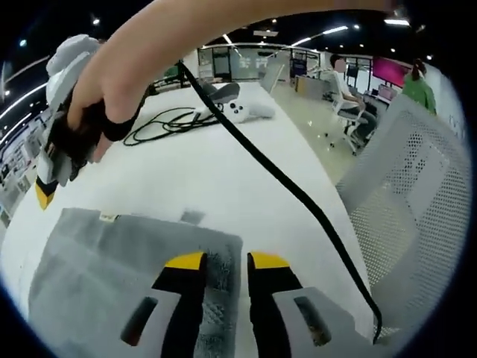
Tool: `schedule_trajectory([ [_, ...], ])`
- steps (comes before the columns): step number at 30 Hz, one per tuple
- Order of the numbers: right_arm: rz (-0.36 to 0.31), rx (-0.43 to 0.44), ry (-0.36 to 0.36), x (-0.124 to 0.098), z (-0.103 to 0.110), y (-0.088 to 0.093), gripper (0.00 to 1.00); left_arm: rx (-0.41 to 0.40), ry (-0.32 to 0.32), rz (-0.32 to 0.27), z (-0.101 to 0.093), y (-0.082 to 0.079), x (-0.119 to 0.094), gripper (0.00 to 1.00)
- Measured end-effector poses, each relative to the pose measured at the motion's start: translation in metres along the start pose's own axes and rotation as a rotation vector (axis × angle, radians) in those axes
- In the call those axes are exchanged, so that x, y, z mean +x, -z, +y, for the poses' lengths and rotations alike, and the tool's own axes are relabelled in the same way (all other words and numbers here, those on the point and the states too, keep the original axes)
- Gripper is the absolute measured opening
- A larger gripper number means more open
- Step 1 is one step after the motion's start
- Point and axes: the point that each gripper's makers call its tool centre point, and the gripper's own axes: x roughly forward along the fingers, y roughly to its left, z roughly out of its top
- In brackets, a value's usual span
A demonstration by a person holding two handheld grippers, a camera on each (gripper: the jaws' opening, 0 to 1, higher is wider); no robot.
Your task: Fold the towel on the table until its edges align and the towel forms a compact rectangular stack.
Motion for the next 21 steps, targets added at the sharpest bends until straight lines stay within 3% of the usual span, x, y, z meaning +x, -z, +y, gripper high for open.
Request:
schedule_trajectory([
  [12, 0.030, 0.009, 0.032, 0.015, -0.015, 0.008, 0.48, -0.017, 0.008, -0.007, -0.004, 0.003, 0.008, 0.18],
  [15, 0.033, 0.018, 0.043, 0.020, -0.019, 0.010, 0.47, 0.017, 0.021, -0.019, -0.005, 0.002, 0.009, 0.15],
  [21, 0.052, 0.006, 0.034, 0.028, -0.020, 0.015, 0.46, -0.036, 0.029, -0.028, -0.005, 0.001, 0.011, 0.09],
])
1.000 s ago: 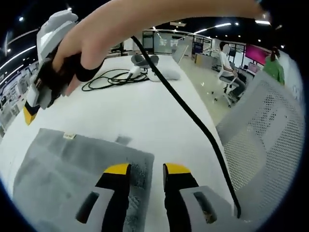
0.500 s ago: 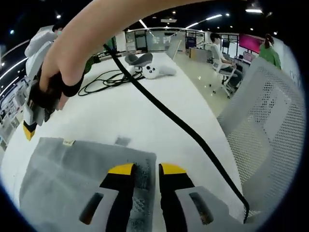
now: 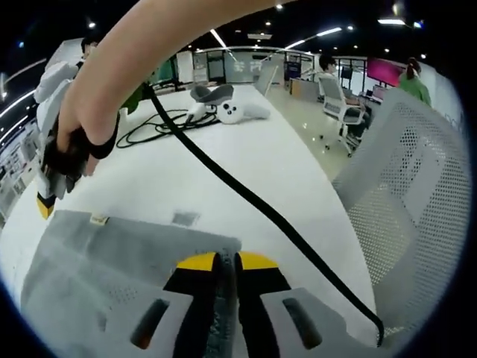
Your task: Fold the towel on the table until its edges align and the towel forms a compact rectangular stack.
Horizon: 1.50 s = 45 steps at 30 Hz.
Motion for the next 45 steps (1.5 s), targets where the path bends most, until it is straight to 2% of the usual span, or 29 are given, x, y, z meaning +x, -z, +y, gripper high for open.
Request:
schedule_trajectory([
  [7, 0.009, -0.002, -0.002, 0.011, -0.002, 0.001, 0.44, -0.043, 0.016, -0.017, 0.005, 0.000, 0.000, 0.05],
  [15, 0.011, -0.003, 0.031, 0.017, -0.006, -0.001, 0.37, -0.060, 0.013, -0.032, 0.004, 0.000, 0.000, 0.04],
  [19, 0.024, -0.048, 0.052, 0.018, -0.007, 0.000, 0.34, -0.061, 0.017, -0.038, 0.005, 0.000, 0.000, 0.04],
  [24, 0.057, -0.089, 0.069, 0.022, -0.009, 0.007, 0.27, -0.077, 0.022, -0.050, 0.005, 0.000, 0.000, 0.04],
  [27, 0.053, -0.133, 0.076, 0.026, -0.011, 0.006, 0.22, -0.076, 0.019, -0.054, 0.005, 0.000, -0.001, 0.04],
  [32, 0.054, -0.165, 0.059, 0.031, -0.010, 0.005, 0.13, -0.104, 0.029, -0.080, 0.006, 0.000, -0.001, 0.04],
  [35, 0.047, -0.176, 0.018, 0.032, -0.002, 0.005, 0.04, -0.096, 0.028, -0.078, 0.005, 0.000, -0.001, 0.04],
  [37, 0.045, -0.188, 0.017, 0.032, -0.001, 0.004, 0.01, -0.086, 0.019, -0.074, 0.005, -0.001, -0.001, 0.04],
  [40, 0.058, -0.141, 0.026, 0.030, -0.002, 0.003, 0.01, -0.034, -0.019, -0.084, 0.005, -0.001, 0.000, 0.03],
  [42, 0.056, -0.120, 0.017, 0.028, 0.000, 0.001, 0.00, -0.066, -0.030, -0.088, 0.005, -0.001, -0.001, 0.03],
  [45, 0.043, -0.085, 0.000, 0.024, 0.005, -0.003, 0.00, -0.058, -0.039, -0.078, 0.005, -0.001, -0.001, 0.02],
])
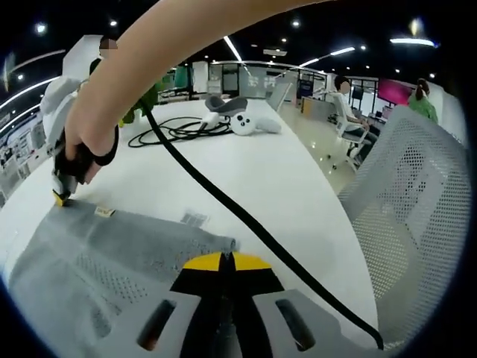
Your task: Fold the towel on the table until its edges align and the towel forms a compact rectangular stack.
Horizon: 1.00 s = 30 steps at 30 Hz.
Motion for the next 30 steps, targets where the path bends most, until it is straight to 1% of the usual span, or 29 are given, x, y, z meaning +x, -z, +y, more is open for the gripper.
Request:
schedule_trajectory([
  [2, -0.008, 0.006, -0.011, -0.004, 0.004, -0.003, 0.00, 0.004, 0.004, -0.001, 0.001, 0.000, 0.000, 0.02],
  [4, -0.010, 0.003, -0.020, -0.006, 0.007, -0.005, 0.00, -0.020, 0.008, -0.003, 0.003, 0.001, -0.002, 0.02],
  [9, -0.025, 0.002, -0.040, -0.013, 0.014, -0.012, 0.00, -0.022, 0.008, 0.000, 0.004, 0.000, -0.008, 0.02],
  [19, -0.055, 0.007, -0.061, -0.027, 0.024, -0.028, 0.00, -0.046, -0.014, -0.054, 0.008, -0.021, -0.029, 0.02],
  [22, -0.061, 0.007, -0.075, -0.032, 0.029, -0.032, 0.00, -0.067, -0.016, -0.077, 0.009, -0.025, -0.039, 0.02],
  [25, -0.064, -0.004, -0.090, -0.039, 0.035, -0.036, 0.00, -0.059, -0.025, -0.086, 0.011, -0.027, -0.049, 0.02],
  [30, -0.082, -0.001, -0.105, -0.048, 0.043, -0.047, 0.00, -0.085, -0.050, -0.127, 0.016, -0.039, -0.064, 0.02],
])
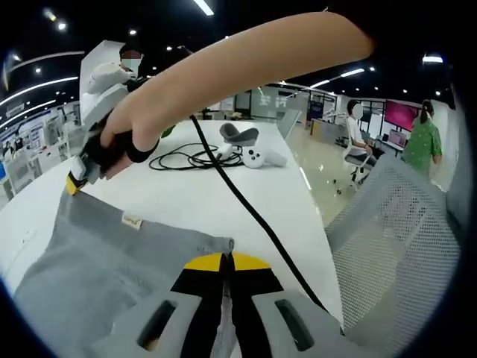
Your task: Fold the towel on the table until its edges align and the towel forms a compact rectangular stack.
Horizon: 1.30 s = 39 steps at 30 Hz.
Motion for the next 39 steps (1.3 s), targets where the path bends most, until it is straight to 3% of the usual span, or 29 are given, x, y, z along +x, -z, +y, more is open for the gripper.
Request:
schedule_trajectory([
  [14, -0.054, 0.035, -0.003, -0.013, 0.011, -0.038, 0.00, -0.024, -0.039, -0.088, -0.004, -0.031, -0.028, 0.02],
  [22, -0.077, 0.044, -0.039, -0.024, 0.026, -0.060, 0.00, -0.036, -0.065, -0.147, 0.003, -0.050, -0.047, 0.02],
  [39, -0.098, 0.043, -0.046, -0.052, 0.033, -0.088, 0.00, -0.026, -0.074, -0.266, -0.011, -0.099, -0.068, 0.02],
])
